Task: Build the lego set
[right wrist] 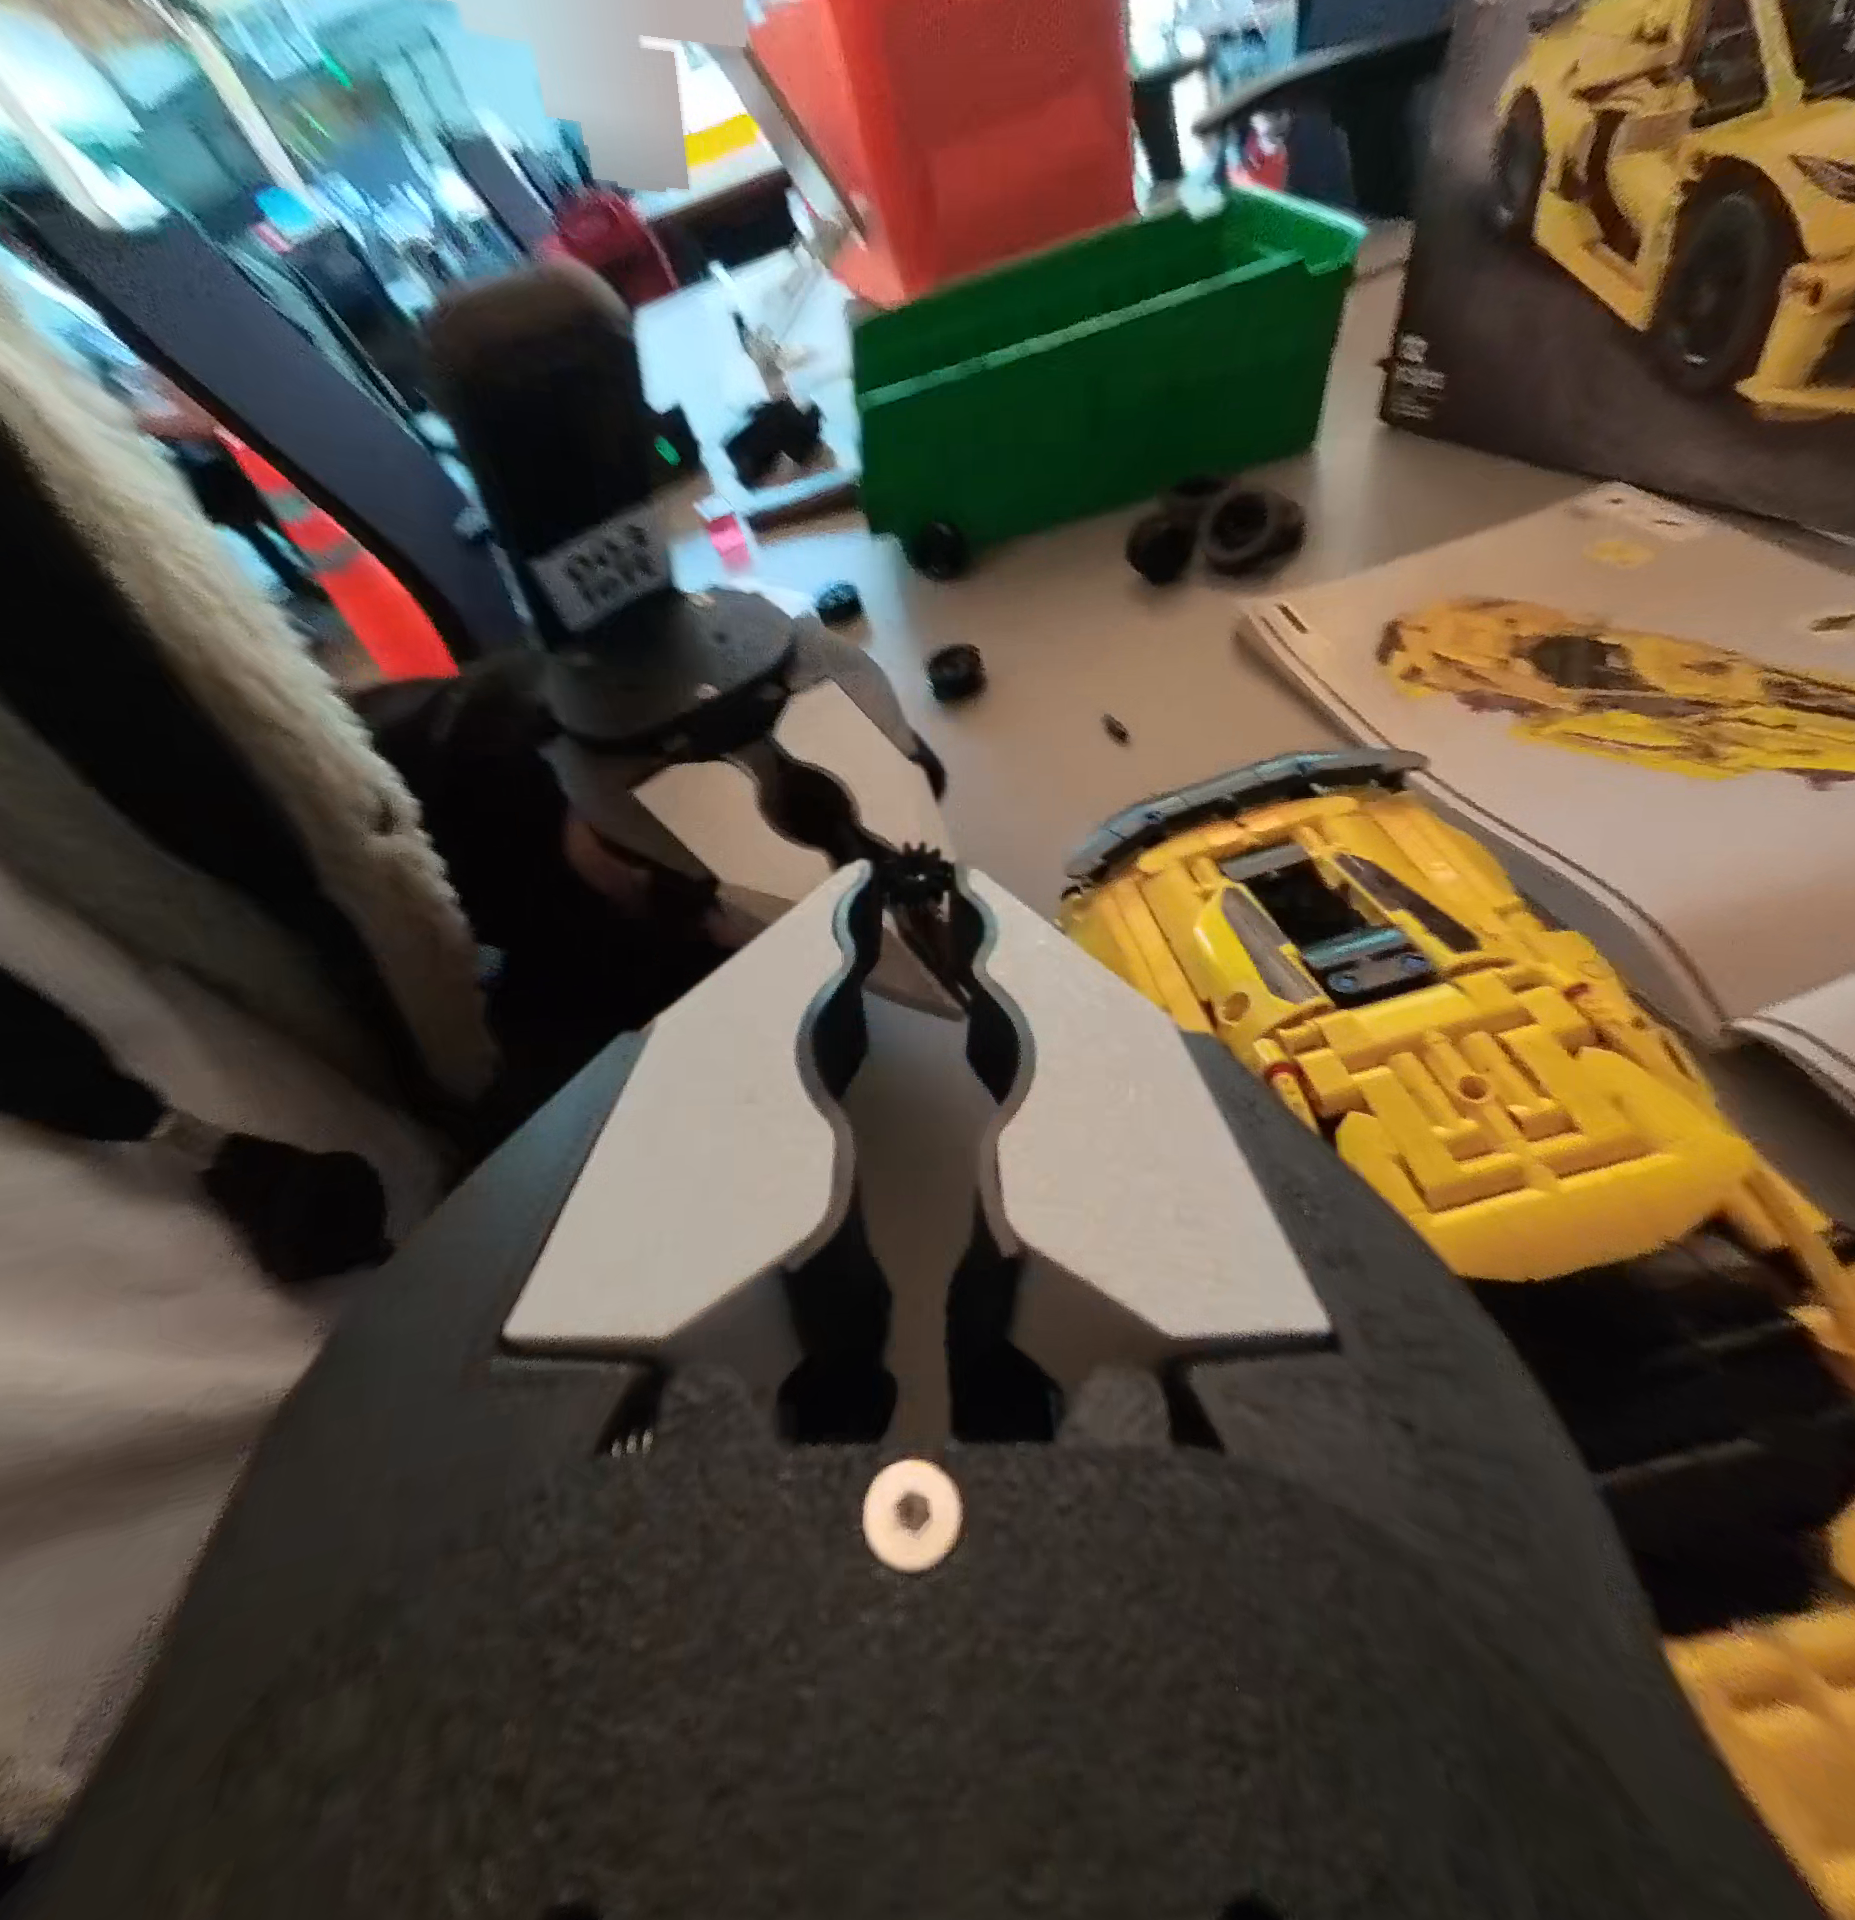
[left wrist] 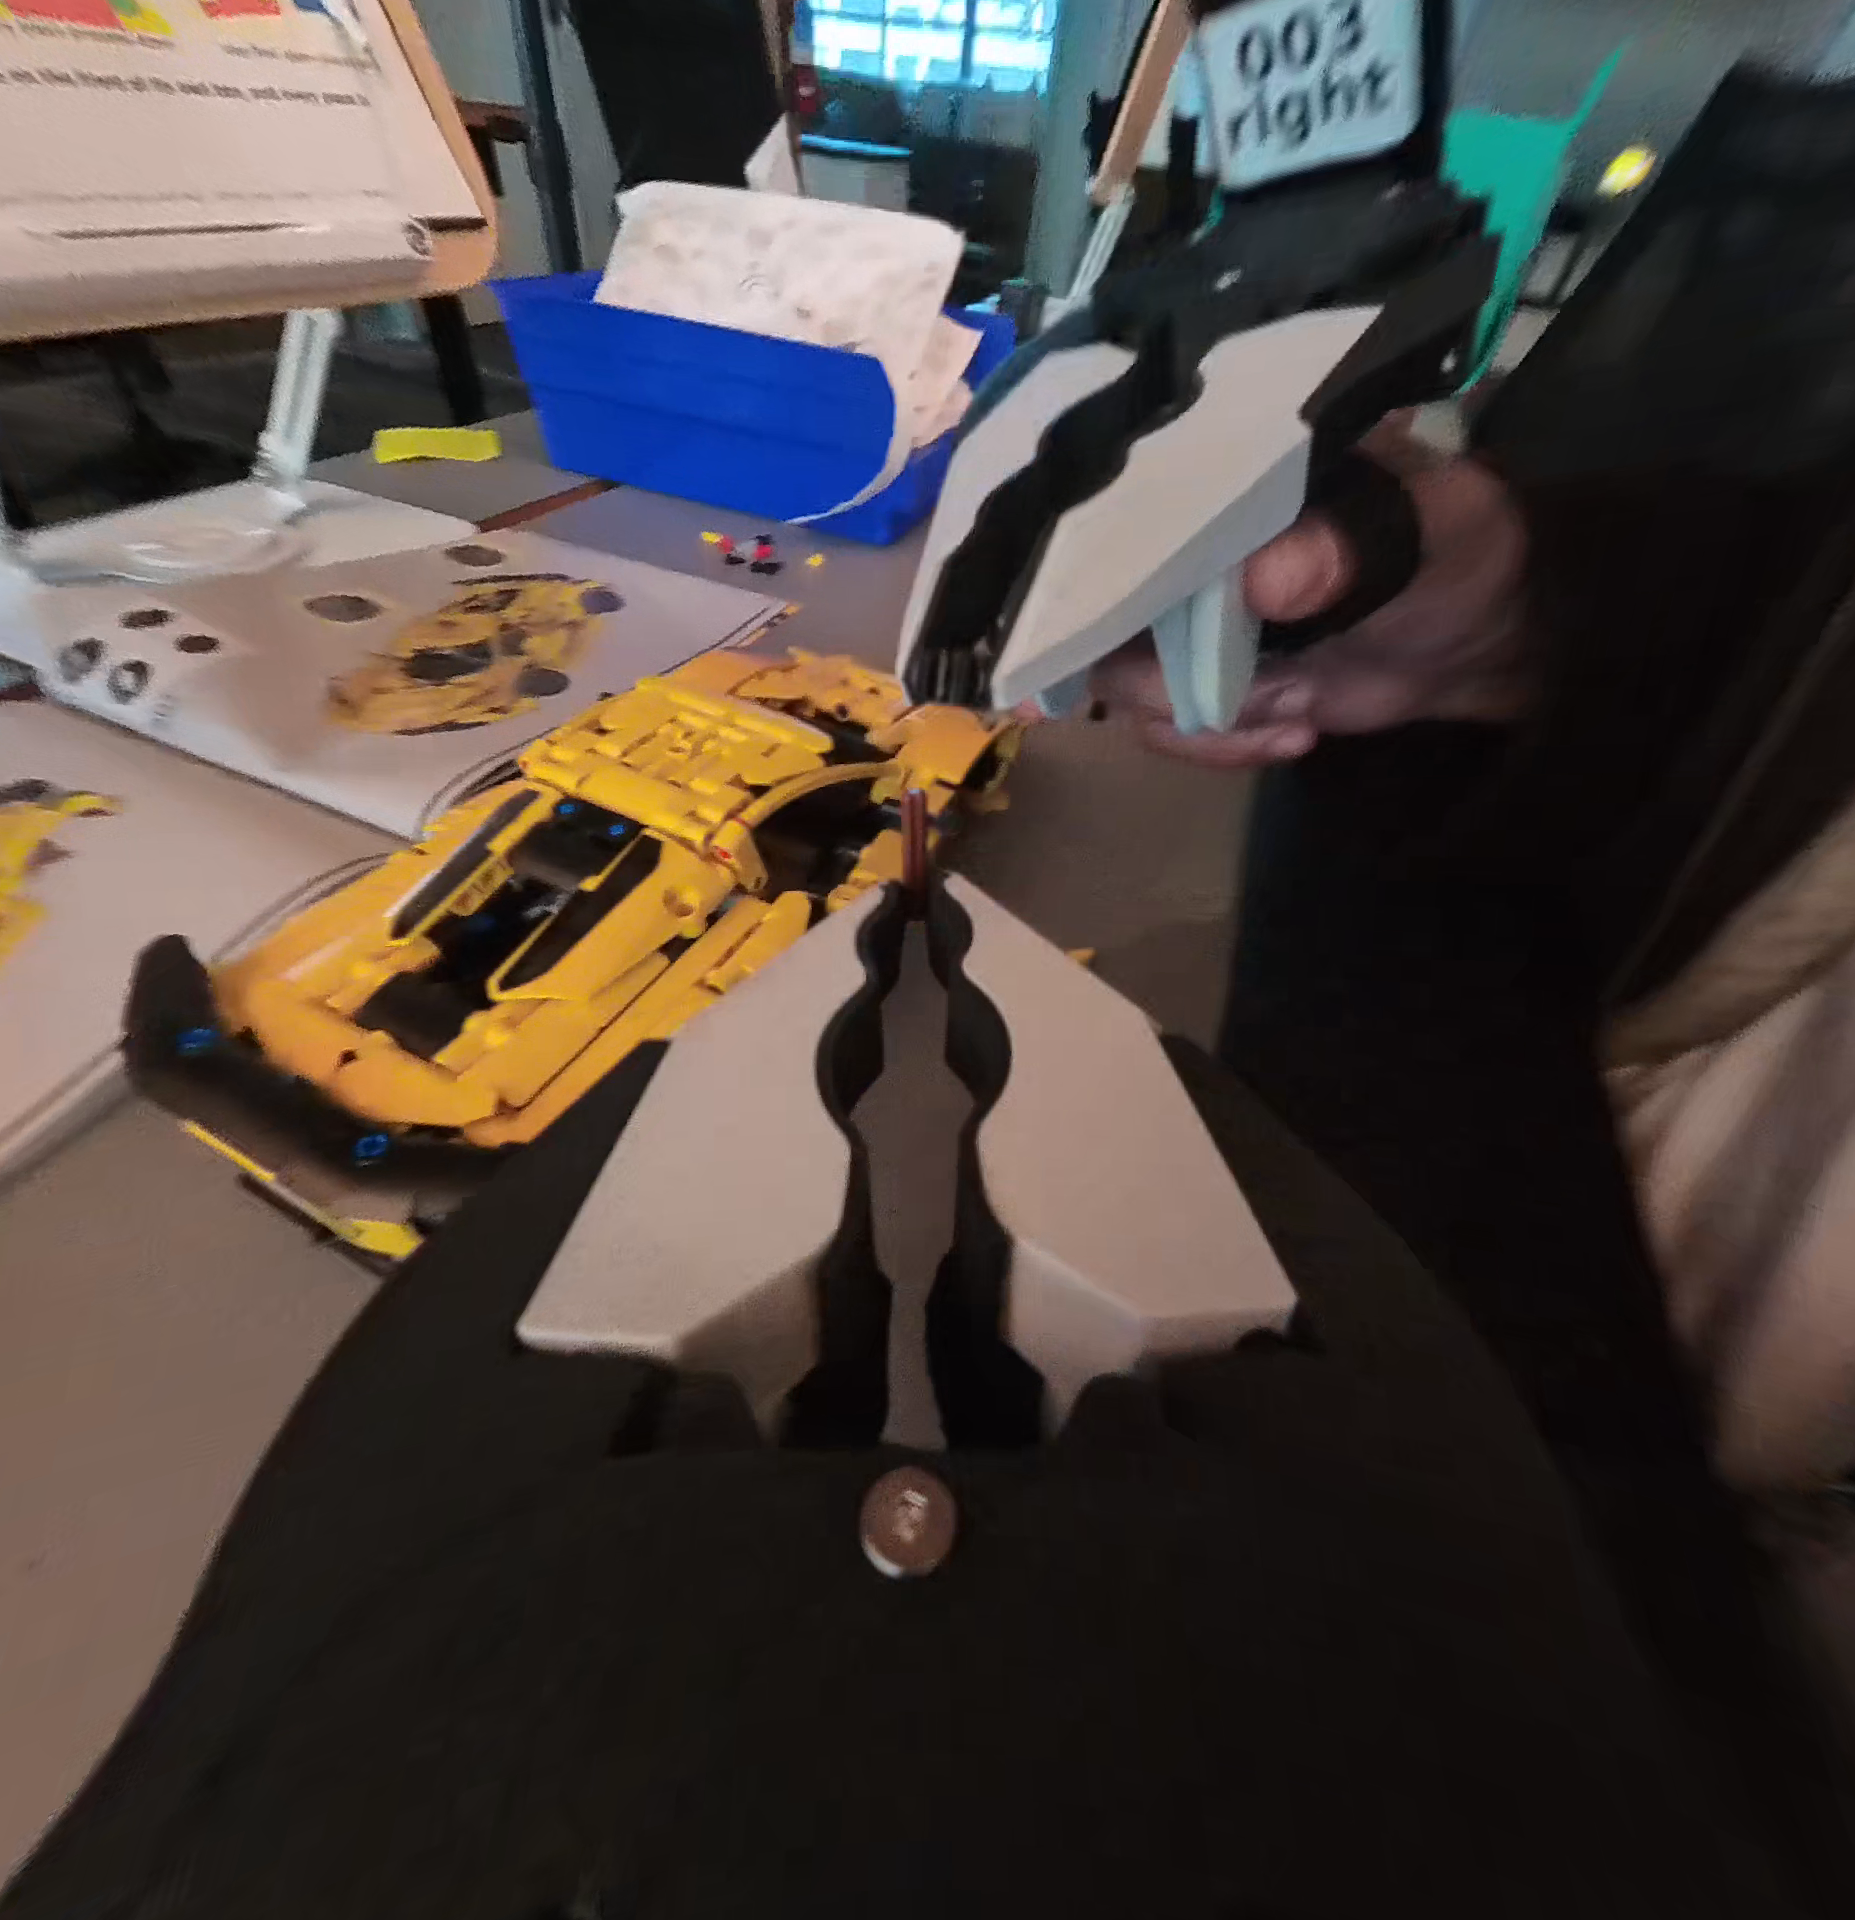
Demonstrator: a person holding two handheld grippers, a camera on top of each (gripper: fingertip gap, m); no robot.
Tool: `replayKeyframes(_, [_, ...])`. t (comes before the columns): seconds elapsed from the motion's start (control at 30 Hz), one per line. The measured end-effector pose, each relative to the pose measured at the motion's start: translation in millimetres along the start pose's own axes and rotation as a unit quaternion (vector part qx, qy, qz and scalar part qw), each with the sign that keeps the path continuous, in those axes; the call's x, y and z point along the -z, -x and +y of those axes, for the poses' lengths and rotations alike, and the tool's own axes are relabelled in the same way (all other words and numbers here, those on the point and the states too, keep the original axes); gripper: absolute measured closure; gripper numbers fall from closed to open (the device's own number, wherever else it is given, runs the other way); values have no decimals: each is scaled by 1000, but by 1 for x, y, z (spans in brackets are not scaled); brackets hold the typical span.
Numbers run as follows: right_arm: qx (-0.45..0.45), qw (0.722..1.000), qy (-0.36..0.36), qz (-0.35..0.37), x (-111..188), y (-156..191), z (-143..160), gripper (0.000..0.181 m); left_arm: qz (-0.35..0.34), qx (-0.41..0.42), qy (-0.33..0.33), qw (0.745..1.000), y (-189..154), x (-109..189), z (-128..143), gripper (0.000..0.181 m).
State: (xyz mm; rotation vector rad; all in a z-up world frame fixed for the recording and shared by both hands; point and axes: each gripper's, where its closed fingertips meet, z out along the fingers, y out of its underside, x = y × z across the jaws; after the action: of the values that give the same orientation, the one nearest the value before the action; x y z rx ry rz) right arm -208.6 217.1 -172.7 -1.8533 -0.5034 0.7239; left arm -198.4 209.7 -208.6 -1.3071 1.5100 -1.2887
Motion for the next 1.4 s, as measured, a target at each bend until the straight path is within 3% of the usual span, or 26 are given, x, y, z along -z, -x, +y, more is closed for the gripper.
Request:
replayKeyframes(0.07, [26,999,28,37,-4,-4,6,169,-10,-21,2,1000,0,-1,0,177])
replayKeyframes(0.37, [70,992,74,75,-7,-7,16,169,-15,-33,14,999,1,-2,5,177])
replayKeyframes(1.0, [80,990,103,51,-1,-2,20,169,18,-16,4,1000,-7,-2,4,178])
replayKeyframes(1.13, [91,991,97,18,2,4,19,169,59,7,-6,998,-16,0,2,178])
replayKeyframes(1.4, [120,978,117,-122,12,27,26,169,121,-1,-3,993,-39,1,3,178])
